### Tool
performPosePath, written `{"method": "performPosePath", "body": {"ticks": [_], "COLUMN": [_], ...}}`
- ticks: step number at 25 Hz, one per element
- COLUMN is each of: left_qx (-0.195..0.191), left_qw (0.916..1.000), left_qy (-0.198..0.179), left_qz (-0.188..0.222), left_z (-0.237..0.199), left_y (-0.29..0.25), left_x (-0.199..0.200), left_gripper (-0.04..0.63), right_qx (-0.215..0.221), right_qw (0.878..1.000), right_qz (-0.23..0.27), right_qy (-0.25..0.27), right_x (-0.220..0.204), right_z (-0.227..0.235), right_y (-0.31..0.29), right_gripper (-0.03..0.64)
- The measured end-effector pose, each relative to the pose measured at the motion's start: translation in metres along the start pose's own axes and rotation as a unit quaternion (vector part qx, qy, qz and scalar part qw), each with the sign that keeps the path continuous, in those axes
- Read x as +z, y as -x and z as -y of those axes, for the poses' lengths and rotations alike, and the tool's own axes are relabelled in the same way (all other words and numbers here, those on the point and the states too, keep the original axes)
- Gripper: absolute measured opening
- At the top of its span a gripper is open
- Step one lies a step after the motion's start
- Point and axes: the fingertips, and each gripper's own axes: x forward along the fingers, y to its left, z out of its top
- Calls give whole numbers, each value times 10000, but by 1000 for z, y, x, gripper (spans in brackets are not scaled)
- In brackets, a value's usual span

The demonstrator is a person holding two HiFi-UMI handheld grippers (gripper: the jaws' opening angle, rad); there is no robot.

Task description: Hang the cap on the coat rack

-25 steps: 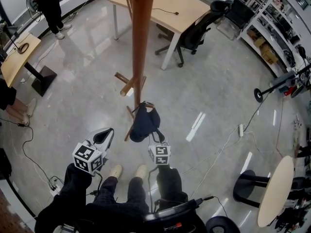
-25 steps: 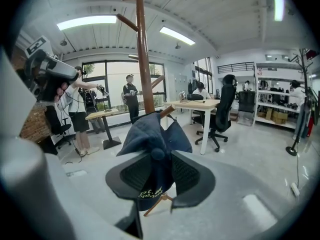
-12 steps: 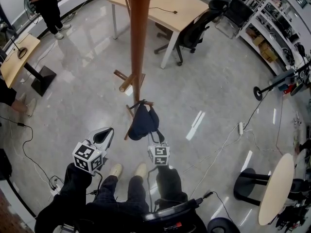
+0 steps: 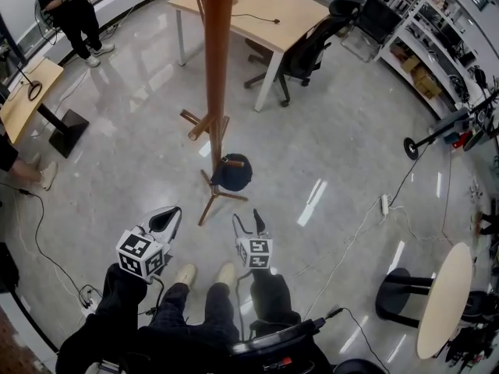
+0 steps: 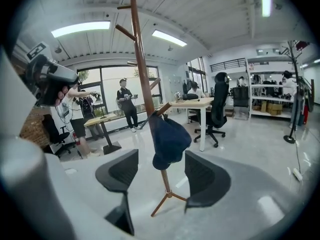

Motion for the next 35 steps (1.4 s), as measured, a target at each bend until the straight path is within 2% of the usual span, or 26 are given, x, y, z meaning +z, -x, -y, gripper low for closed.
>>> {"method": "performPosePath", "body": {"ticks": [9,18,20,28,35], "left_qx": [-66,-139,-170,-308,-381], "left_qw": [10000,9999,9998,9994,9990], "left_qy": [-42,-5,-35,-142,-244], "left_qz": [10,-17,-19,-19,33], "left_z": [6,11,12,20,13], "left_y": [1,5,5,9,18], "left_x": [3,2,3,4,9], "left_gripper": [0,0,0,0,0], "right_qx": [-59,-134,-158,-308,-659], "right_qw": [9998,9992,9989,9973,9930], "right_qz": [166,370,424,626,956], "right_qy": [-60,-84,-123,-213,-228], "right_x": [13,30,36,58,88], "right_z": [3,0,0,1,-9], "right_y": [7,22,27,53,73], "right_gripper": [307,304,285,138,83]}}
